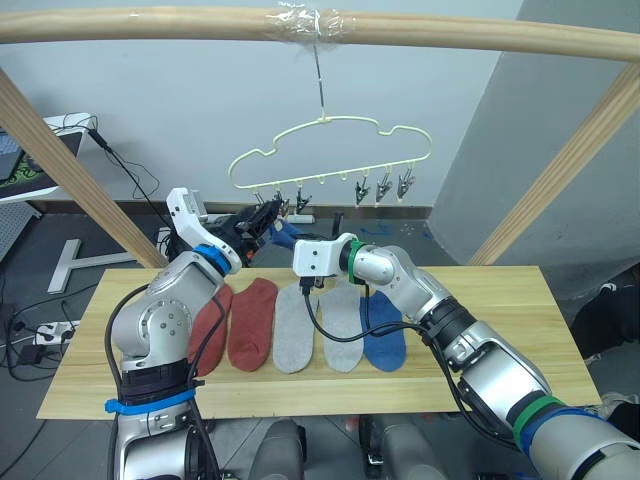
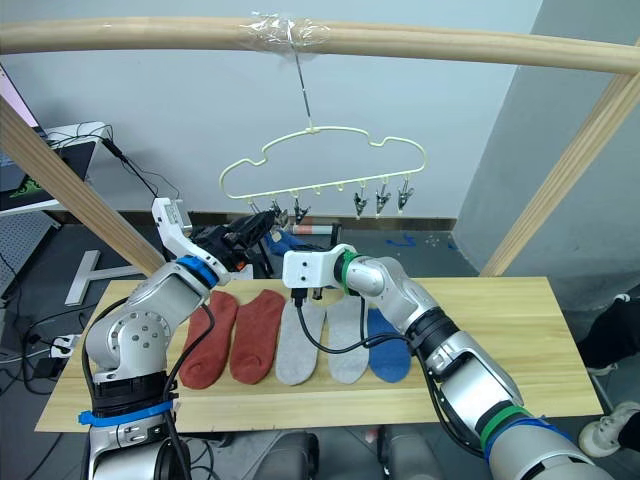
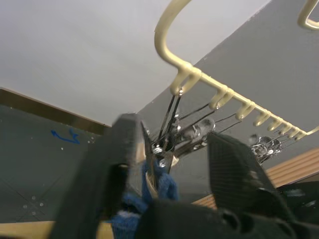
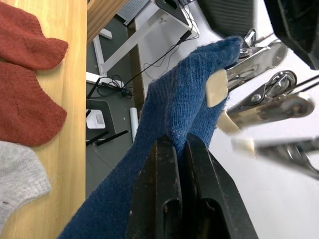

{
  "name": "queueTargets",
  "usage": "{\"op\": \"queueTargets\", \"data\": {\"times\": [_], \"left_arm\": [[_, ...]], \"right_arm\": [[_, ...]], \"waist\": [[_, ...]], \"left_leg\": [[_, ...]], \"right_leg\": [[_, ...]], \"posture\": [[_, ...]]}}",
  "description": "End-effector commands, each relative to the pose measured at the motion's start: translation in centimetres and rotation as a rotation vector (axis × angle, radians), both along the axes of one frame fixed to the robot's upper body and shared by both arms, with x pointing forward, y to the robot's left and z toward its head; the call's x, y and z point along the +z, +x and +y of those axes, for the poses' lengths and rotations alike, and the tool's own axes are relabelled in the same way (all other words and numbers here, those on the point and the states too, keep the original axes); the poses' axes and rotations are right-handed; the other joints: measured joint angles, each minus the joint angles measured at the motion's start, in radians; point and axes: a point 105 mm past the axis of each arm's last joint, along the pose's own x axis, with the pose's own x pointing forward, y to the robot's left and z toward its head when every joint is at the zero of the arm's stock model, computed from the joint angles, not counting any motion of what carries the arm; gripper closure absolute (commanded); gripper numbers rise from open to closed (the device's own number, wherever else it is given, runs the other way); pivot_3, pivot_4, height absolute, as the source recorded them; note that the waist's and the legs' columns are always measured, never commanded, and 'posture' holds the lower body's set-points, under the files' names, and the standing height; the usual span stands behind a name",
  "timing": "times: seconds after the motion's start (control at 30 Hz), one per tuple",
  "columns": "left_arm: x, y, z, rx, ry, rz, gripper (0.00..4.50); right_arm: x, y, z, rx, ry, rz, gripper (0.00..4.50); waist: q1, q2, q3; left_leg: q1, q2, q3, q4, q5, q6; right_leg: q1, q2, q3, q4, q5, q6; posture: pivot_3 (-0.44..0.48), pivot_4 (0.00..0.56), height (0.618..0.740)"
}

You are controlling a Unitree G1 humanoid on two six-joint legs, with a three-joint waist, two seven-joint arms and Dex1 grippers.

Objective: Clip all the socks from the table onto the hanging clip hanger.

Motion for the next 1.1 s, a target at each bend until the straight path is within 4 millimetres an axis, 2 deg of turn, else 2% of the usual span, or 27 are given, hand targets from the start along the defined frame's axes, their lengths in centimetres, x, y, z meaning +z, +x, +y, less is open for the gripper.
{"op": "queueTargets", "data": {"times": [0.03, 0.1, 0.2, 0.3, 0.4, 0.53, 0.63, 0.67, 0.77, 0.9, 1.0, 1.1], "left_arm": [[2.4, -1.4, 0.5, -0.026, -0.012, -0.087, 0.59], [2.6, -1.9, 0.8, -0.039, -0.012, -0.089, 0.01], [2.7, -2.6, 1.1, -0.053, 0.009, -0.087, 0.01], [3.0, -3.4, 2.0, -0.047, 0.032, -0.089, 0.0], [2.9, -4.0, 2.9, -0.023, 0.052, -0.079, 0.0], [1.6, -4.2, 4.2, 0.051, 0.059, -0.05, 0.0], [1.4, -4.3, 4.2, 0.054, 0.075, -0.049, 0.0], [1.2, -4.5, 3.9, 0.053, 0.1, -0.052, 0.0], [0.8, -4.8, 2.7, 0.044, 0.17, -0.079, 0.0], [0.5, -4.8, 0.6, 0.026, 0.297, -0.154, 0.0], [0.4, -4.7, -0.9, 0.013, 0.329, -0.215, 0.53], [0.3, -4.3, -1.8, 0.02, 0.345, -0.254, 1.44]], "right_arm": [[1.4, -1.1, 1.1, 0.056, 0.106, 0.034, 4.5], [1.5, -1.6, 1.5, 0.072, 0.151, 0.089, 4.5], [1.8, -2.3, 2.1, 0.105, 0.254, 0.197, 4.5], [2.1, -2.5, 2.5, 0.101, 0.358, 0.318, 3.81], [1.9, -2.5, 2.6, 0.097, 0.381, 0.396, 2.67], [1.0, -3.1, 2.7, 0.108, 0.415, 0.54, 1.29], [0.7, -3.3, 2.6, 0.11, 0.422, 0.581, 0.21], [0.5, -3.4, 2.2, 0.105, 0.431, 0.6, 0.04], [-0.4, -3.0, -0.3, 0.02, 0.491, 0.649, 0.04], [0.3, -2.8, -4.0, -0.062, 0.602, 0.69, 0.04], [1.5, -2.9, -6.1, -0.093, 0.67, 0.696, 0.0], [2.0, -3.0, -7.5, -0.123, 0.712, 0.733, 0.0]], "waist": [[-0.001, 0.0, 0.0], [-0.002, 0.0, 0.0], [0.0, 0.0, 0.0], [0.0, 0.0, 0.001], [0.002, 0.001, 0.001], [0.011, 0.001, 0.001], [0.021, 0.001, 0.001], [0.024, 0.001, 0.001], [0.032, 0.001, 0.001], [0.051, 0.001, 0.001], [0.051, 0.002, 0.001], [0.048, 0.001, 0.001]], "left_leg": [[0.0, 0.0, 0.0, 0.0, 0.0, 0.0], [0.0, 0.0, -0.001, 0.0, 0.0, 0.0], [0.0, 0.0, -0.001, 0.0, 0.0, 0.0], [-0.001, 0.0, -0.002, 0.0, 0.0, 0.0], [-0.001, 0.001, -0.004, 0.0, 0.0, 0.0], [-0.001, 0.001, -0.005, 0.0, 0.0, 0.0], [-0.003, 0.001, -0.006, 0.0, 0.0, 0.0], [-0.003, 0.001, -0.006, 0.0, 0.0, 0.0], [-0.004, 0.001, -0.008, 0.0, 0.0, 0.0], [-0.005, 0.0, -0.008, 0.0, 0.0, -0.001], [-0.006, 0.0, -0.008, 0.0, 0.001, -0.001], [-0.005, 0.001, -0.007, 0.0, 0.001, -0.001]], "right_leg": [[0.0, 0.0, 0.0, 0.0, 0.0, 0.0], [0.0, 0.0, 0.0, 0.0, 0.0, 0.0], [0.0, 0.0, -0.001, 0.0, 0.0, 0.0], [0.0, 0.0, -0.001, 0.0, 0.0, 0.0], [0.0, 0.0, -0.003, 0.0, 0.0, 0.0], [0.0, 0.0, -0.005, 0.0, 0.0, 0.0], [0.0, 0.0, -0.008, -0.001, 0.0, -0.001], [0.0, 0.0, -0.009, -0.001, 0.0, -0.001], [0.0, -0.001, -0.011, -0.002, -0.001, -0.001], [0.001, -0.002, -0.012, -0.004, -0.001, -0.002], [0.001, -0.002, -0.011, -0.005, -0.001, -0.001], [0.001, -0.001, -0.012, -0.004, -0.002, 0.0]], "posture": [[0.09, 0.221, 0.74], [0.096, 0.221, 0.74], [0.096, 0.221, 0.74], [0.102, 0.219, 0.74], [0.122, 0.212, 0.74], [0.122, 0.212, 0.74], [0.122, 0.212, 0.74], [0.131, 0.205, 0.74], [0.131, 0.205, 0.74], [0.13, 0.202, 0.74], [0.126, 0.2, 0.74], [0.114, 0.199, 0.74]]}}
